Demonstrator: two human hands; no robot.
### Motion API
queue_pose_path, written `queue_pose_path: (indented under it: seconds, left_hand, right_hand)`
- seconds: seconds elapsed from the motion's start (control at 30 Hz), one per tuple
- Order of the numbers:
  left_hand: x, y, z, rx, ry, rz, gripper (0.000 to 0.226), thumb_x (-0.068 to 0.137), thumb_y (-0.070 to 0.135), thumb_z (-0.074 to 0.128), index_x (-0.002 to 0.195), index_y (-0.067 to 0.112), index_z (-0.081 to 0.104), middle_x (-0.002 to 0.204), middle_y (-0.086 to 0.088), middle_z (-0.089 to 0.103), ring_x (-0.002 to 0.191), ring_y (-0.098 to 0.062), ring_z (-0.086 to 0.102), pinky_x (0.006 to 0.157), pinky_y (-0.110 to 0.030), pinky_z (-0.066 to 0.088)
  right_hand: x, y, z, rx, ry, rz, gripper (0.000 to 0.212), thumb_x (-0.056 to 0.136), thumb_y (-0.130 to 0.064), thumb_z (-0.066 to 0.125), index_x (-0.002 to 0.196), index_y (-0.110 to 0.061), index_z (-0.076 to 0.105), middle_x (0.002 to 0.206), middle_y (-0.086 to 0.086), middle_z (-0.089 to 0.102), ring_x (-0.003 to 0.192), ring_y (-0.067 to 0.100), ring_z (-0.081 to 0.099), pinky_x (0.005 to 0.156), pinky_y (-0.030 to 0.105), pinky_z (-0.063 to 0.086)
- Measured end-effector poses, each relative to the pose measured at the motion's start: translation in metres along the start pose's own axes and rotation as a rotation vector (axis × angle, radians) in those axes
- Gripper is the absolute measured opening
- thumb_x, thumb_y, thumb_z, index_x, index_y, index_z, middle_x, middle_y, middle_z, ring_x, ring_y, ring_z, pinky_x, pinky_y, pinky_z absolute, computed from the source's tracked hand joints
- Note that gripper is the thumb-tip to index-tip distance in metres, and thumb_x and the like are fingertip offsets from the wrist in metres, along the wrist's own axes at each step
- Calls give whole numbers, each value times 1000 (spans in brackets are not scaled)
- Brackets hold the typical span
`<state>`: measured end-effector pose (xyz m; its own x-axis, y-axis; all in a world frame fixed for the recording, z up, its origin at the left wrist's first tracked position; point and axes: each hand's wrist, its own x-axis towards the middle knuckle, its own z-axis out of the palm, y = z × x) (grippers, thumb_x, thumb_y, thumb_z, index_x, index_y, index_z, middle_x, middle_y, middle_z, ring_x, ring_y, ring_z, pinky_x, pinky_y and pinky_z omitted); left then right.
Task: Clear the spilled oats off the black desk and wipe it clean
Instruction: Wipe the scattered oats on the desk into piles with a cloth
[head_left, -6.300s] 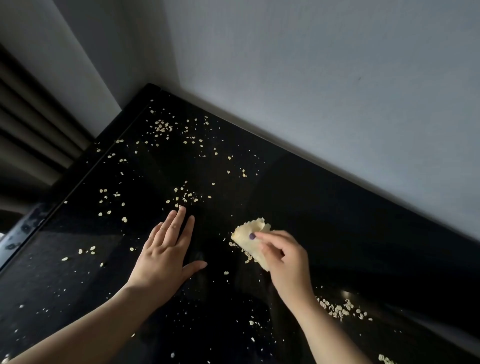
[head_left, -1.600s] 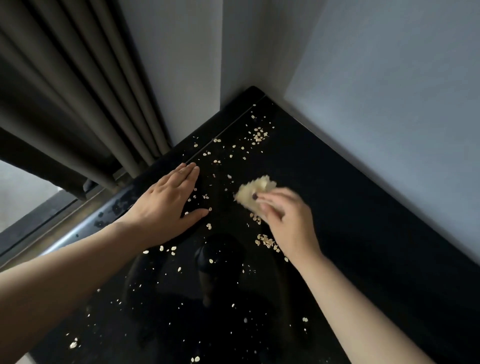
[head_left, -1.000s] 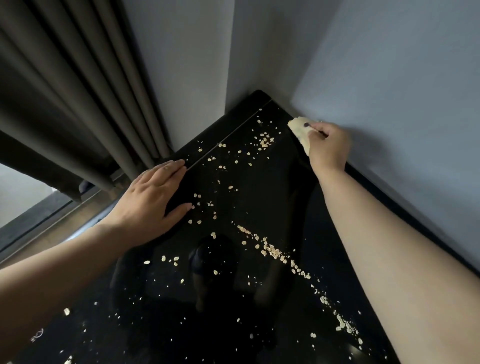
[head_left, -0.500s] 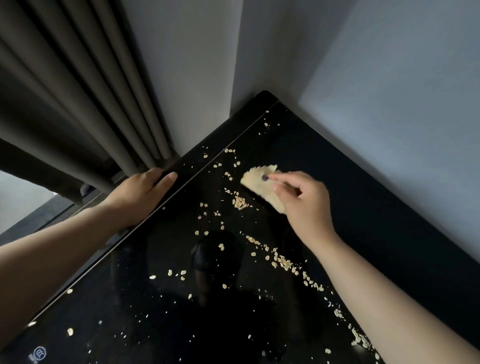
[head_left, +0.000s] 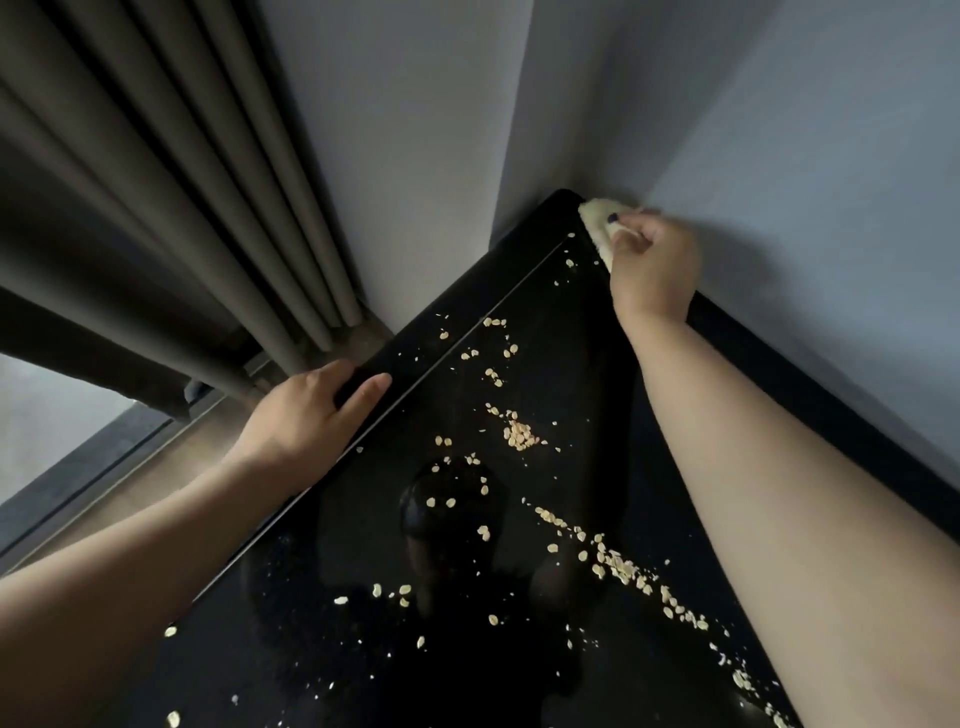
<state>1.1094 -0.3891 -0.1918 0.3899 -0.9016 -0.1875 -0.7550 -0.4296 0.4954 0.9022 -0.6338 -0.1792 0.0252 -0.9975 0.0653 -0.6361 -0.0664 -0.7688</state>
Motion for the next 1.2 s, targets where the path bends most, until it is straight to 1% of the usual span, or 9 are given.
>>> queue_pose_path:
  seconds: [0.07, 0.2, 0.3, 0.43, 0.67, 0.83, 1.0, 1.07, 1.2]
  left_hand:
    - [-1, 1, 1, 12, 10, 11, 74, 77, 77, 22, 93, 16, 61, 89, -6, 67, 86, -30, 61, 70, -38, 48]
    - [-1, 2, 0, 16, 17, 0, 69, 79, 74, 25, 93, 17, 61, 87, -5, 66, 86, -29, 61, 66, -36, 46]
    - [-1, 1, 0, 22, 23, 17, 70, 77, 75, 21, 91, 19, 60, 83, -4, 66, 84, -29, 61, 65, -36, 47]
    - [-1, 0, 1, 23, 27, 11, 62, 82, 70, 26, 89, 19, 59, 80, -4, 65, 81, -29, 61, 64, -35, 46]
    - [-1, -1, 2, 15, 74, 36, 69, 77, 75, 20, 93, 22, 61, 81, -3, 67, 82, -29, 63, 66, -36, 49]
    - [-2, -1, 2, 52, 104, 40, 69, 78, 74, 21, 101, 25, 64, 87, -3, 70, 87, -29, 64, 66, -34, 47]
    - [-1, -1, 2, 60, 109, 54, 70, 78, 74, 21, 97, 22, 64, 82, -3, 69, 83, -30, 64, 63, -34, 46]
    - [-1, -2, 3, 64, 107, 54, 70, 78, 74, 20, 94, 22, 64, 81, -4, 69, 82, -30, 63, 63, -34, 46]
    - [-2, -3, 4, 62, 105, 58, 68, 78, 73, 20, 93, 22, 63, 80, -3, 68, 80, -29, 63, 61, -33, 44]
  right_hand:
    - [-22, -5, 0, 6, -86, -40, 22, 93, -14, 59, 111, -14, 71, 110, -3, 66, 94, 4, 58, 65, -6, 35]
    - [-92, -11, -13, 25, -331, -215, 25, 85, -2, 63, 103, -14, 75, 105, -4, 66, 91, 1, 57, 80, -2, 36]
    - [-130, -10, -34, 71, -451, -198, 21, 85, -1, 66, 98, -15, 76, 99, -10, 68, 93, -2, 61, 81, 4, 42]
    - [-108, -10, -48, 98, -270, -185, 22, 85, -2, 65, 96, -17, 77, 97, -9, 71, 90, 1, 63, 79, 9, 42]
    - [11, -36, -7, 45, -50, -181, 21, 88, -16, 60, 104, -15, 74, 101, -5, 71, 95, 6, 63, 82, 12, 43]
    - [29, -31, 29, -18, -167, -133, 23, 92, -19, 60, 112, -13, 70, 102, -2, 68, 94, 8, 61, 62, -1, 35]
    - [-25, -14, 18, -33, -296, -323, 19, 90, -12, 63, 106, -16, 74, 110, -1, 67, 100, 9, 59, 83, 8, 42]
    - [-67, -7, 3, -7, -381, -416, 18, 88, -10, 65, 102, -16, 75, 107, -4, 67, 100, 12, 60, 91, 22, 46]
    - [-128, 0, -34, 22, -576, -460, 21, 85, -6, 69, 100, -19, 75, 99, -14, 67, 98, 3, 59, 88, 16, 47]
